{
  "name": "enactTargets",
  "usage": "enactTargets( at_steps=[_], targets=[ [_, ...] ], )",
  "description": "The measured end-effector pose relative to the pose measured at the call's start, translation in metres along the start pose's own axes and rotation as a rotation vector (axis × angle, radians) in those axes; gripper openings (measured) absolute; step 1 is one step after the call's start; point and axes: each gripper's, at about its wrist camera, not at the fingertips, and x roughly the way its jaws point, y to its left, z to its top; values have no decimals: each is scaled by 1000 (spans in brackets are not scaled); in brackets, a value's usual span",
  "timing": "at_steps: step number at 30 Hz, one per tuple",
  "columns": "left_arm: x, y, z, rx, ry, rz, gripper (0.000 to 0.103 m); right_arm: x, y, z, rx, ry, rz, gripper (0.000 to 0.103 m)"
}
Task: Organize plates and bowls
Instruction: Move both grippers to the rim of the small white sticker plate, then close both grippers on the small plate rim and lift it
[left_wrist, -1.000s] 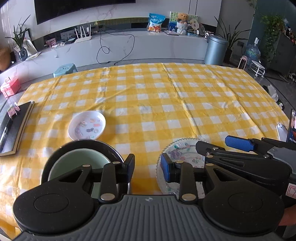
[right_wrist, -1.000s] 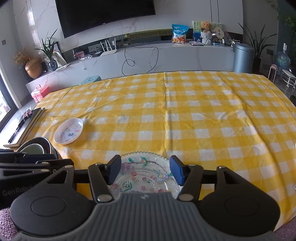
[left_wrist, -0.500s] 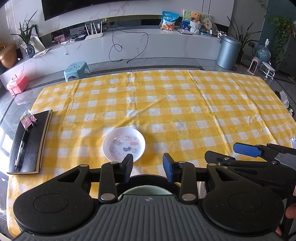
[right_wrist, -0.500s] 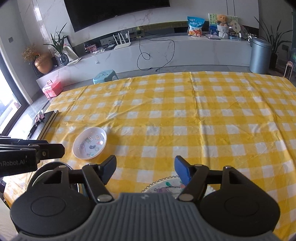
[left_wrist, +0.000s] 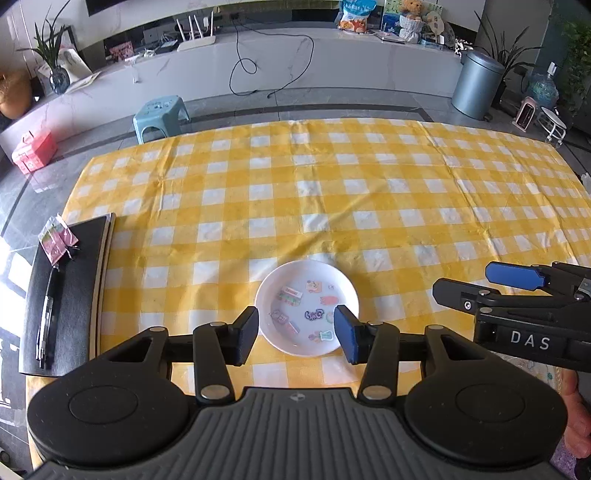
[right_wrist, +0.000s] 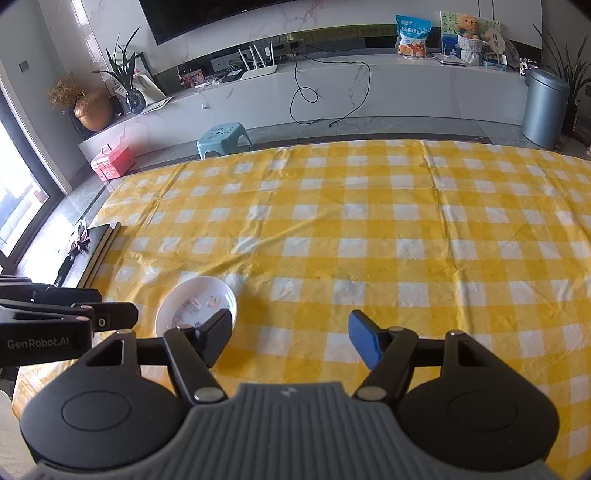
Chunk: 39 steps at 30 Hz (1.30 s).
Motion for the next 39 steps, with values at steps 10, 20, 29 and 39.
enactTargets(
  at_steps=[10,20,29,39],
  targets=[
    [49,43,1,-116,74,-38,52,54,11,14,32,140,82,45],
    [79,61,-7,-174,114,-86,36,96,22,11,64,255,129,28],
    [84,60,-5,-188,91,-125,6,106,23,11,103,266,143,4],
    [52,47,-2,-201,47,-144,2,78,17,8,148,215,141,0]
  ],
)
